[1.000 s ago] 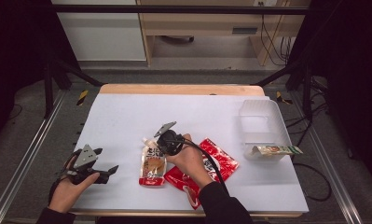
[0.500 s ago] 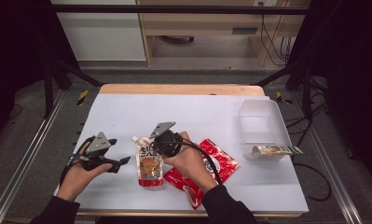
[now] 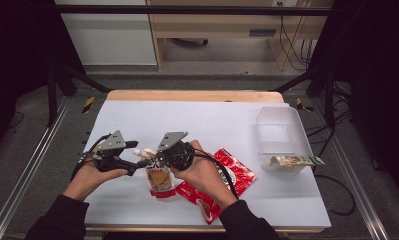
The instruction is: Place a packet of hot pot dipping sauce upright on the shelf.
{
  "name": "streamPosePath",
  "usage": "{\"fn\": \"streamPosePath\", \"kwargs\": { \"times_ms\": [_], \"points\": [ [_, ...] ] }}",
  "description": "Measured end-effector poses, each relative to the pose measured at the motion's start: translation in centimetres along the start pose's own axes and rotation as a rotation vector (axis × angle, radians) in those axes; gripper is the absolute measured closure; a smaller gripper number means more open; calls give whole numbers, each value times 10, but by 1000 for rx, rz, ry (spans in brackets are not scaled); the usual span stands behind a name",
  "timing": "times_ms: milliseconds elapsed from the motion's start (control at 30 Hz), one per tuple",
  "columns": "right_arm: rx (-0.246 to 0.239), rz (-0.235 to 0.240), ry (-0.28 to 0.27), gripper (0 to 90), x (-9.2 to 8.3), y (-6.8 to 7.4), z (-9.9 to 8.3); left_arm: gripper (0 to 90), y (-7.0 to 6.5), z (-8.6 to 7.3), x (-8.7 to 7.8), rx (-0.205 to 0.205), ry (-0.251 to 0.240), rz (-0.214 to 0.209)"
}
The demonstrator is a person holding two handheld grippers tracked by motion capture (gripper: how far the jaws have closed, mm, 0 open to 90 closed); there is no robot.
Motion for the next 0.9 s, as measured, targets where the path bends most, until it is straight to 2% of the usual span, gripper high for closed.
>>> {"fn": "streamPosePath", "kwargs": {
  "times_ms": [167,200,267,333,400,533,567,767,900],
  "points": [
    [-16,9,-10,900,-4,3,1,344,-4,3,2,12,23,-54],
    [-18,9,-8,899,-5,3,1,409,-5,4,2,17,26,-68],
    [-25,10,-5,899,-7,4,1,479,-6,5,0,26,33,-68],
    [-27,6,-2,899,-9,4,0,565,-7,7,-3,14,32,-81],
    [-23,5,-5,899,-12,3,-1,624,-8,10,-7,10,17,-98],
    [-13,2,-15,896,-20,2,-3,710,-16,19,-10,32,24,-103],
    [-18,0,-15,895,-21,1,-3,714,-19,23,-11,41,28,-92],
    [-10,-6,-31,888,-32,1,-2,723,-26,48,-22,87,17,-82],
    [-14,-15,-37,881,-38,-2,0,728,-30,64,-26,154,47,-68]
  ]
}}
Point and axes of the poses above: each handheld gripper's, and its own axes: x roughly forward along the jaws, z roughly out of its top, y roughly to its left, the point moved 4 cm from there along x, roughly forward along the jaws, and after that the axes turned 7 degrees about x, right-handed, at the moved point
